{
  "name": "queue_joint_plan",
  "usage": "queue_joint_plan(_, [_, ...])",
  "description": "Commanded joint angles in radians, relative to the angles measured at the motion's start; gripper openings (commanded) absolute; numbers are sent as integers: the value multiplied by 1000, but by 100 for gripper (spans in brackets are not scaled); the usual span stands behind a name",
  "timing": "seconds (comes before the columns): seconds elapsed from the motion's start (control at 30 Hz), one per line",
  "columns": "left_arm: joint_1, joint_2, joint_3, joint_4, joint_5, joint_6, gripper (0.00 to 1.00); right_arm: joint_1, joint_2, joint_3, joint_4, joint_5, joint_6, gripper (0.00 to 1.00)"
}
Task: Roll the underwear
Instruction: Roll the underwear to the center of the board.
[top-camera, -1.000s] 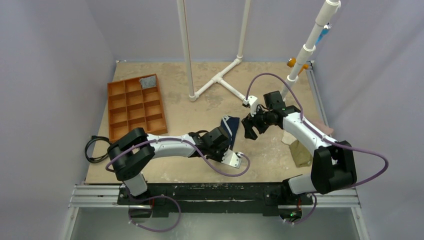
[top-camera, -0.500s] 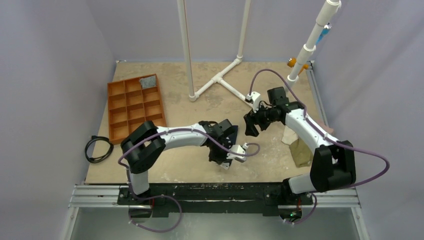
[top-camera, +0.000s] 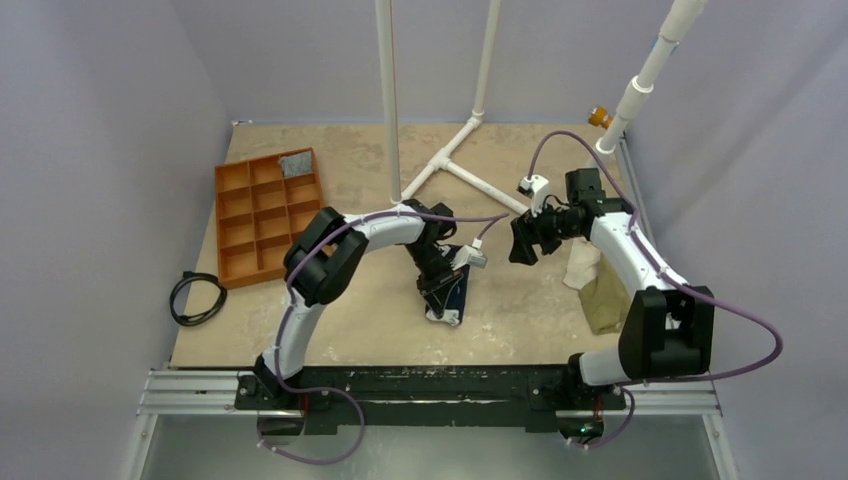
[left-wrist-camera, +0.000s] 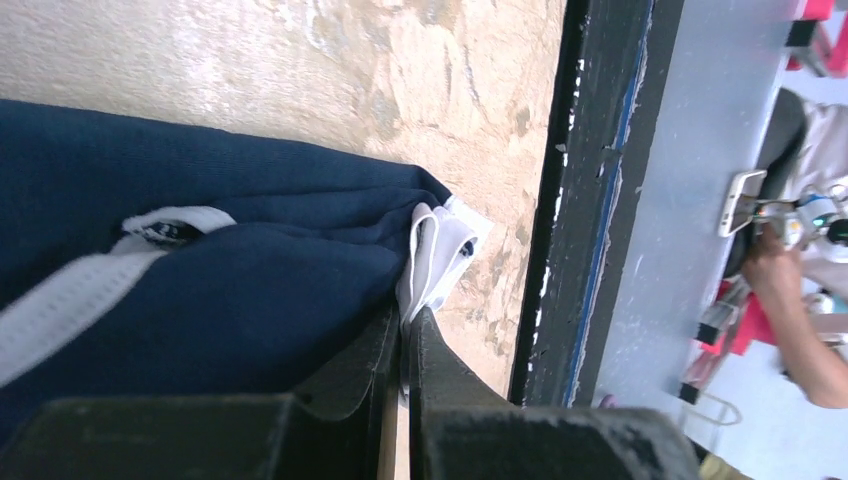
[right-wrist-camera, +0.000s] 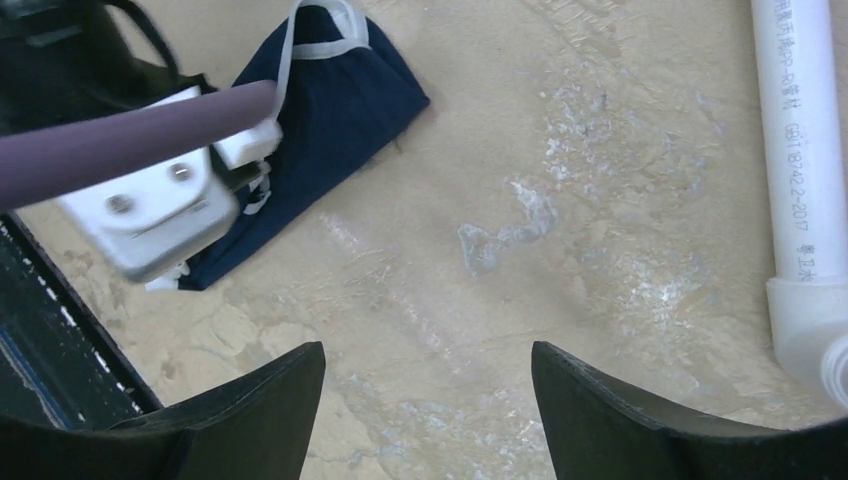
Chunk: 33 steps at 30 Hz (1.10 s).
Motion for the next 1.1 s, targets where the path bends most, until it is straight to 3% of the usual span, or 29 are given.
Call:
queue_joint_plan(0.0, [13,63,81,-86,95,-33,0,-13,-55,8,-120,-77,-105,75])
queue_joint_plan(0.2, [32,107,118,-75,115,-95,0,-13,-79,-4,-275,-114,-279,75])
queue_joint_plan(0.43, [66,185,207,-132,162,-115,0,19,-177,-31,-279,-86,-328,76])
queue_joint_plan(0.63, [83,261,269,-202,195,-108,0,249,-231,-95,-103,84,-245,75])
queue_joint_plan(1.07, [107,357,305,-271,282,-106,0,595,-275,-260,211,278,-216,74])
